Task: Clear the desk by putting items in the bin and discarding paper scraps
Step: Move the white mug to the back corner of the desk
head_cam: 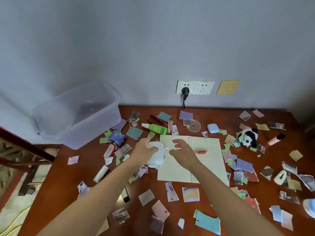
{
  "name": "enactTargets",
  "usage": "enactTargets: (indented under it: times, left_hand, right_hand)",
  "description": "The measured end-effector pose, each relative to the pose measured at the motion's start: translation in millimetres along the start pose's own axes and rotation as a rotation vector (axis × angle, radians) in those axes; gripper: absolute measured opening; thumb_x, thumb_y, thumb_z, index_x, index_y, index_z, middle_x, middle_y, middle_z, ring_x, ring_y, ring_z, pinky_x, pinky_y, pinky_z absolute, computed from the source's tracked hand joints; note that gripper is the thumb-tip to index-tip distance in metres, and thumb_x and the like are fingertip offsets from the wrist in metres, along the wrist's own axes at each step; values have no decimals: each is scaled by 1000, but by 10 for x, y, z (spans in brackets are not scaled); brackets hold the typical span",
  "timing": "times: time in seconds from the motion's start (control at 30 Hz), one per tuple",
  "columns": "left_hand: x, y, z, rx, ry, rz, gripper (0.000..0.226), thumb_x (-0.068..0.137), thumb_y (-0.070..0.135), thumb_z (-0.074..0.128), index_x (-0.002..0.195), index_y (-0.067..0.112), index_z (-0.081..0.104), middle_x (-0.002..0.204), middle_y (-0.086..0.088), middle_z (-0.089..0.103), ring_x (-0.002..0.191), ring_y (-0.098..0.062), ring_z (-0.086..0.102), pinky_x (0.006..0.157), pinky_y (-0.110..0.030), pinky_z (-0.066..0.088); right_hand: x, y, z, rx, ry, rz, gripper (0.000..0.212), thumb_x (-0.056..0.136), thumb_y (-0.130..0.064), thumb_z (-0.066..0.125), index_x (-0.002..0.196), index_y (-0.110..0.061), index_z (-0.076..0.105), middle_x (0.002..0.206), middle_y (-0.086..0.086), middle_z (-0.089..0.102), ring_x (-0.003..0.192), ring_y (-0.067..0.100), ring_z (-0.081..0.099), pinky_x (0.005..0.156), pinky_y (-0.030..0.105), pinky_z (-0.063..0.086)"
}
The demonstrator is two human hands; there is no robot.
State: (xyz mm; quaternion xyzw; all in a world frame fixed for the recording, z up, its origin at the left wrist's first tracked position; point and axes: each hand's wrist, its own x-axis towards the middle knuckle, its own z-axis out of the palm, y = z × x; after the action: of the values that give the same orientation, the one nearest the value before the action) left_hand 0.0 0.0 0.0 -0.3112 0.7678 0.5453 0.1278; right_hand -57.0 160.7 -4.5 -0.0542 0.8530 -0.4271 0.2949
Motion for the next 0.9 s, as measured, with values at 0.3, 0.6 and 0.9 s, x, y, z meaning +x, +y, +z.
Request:
enactTargets:
  times: [0.3,0.6,0.9]
  left_hand:
    - [439,-216,-13,85,-56,-110,77,87,21,62,151,17,21,151,-11,28,129,-29,42,87,-30,39]
    - [622,-289,-91,80,-166,-258,80,86,26,62,150,15,15,142,-15,36,120,-36,47,94,-50,51]
    - [612,-108,-131,-9,-130,-195,78,76,35,70,141,18,30,133,-12,42,111,-33,50,90,-48,53]
  right_hand:
    - [259,47,316,48,-96,204,68,92,-22,60,151,-20,26,155,9,30,138,27,35,109,37,32]
    - [392,-10,568,255,-92,321,61,98,-5,45,153,-18,21,152,9,33,108,17,44,68,12,50]
    - [402,-201,410,185,109,251,48,92,-3,40,138,-15,49,138,8,51,116,24,52,81,35,54]
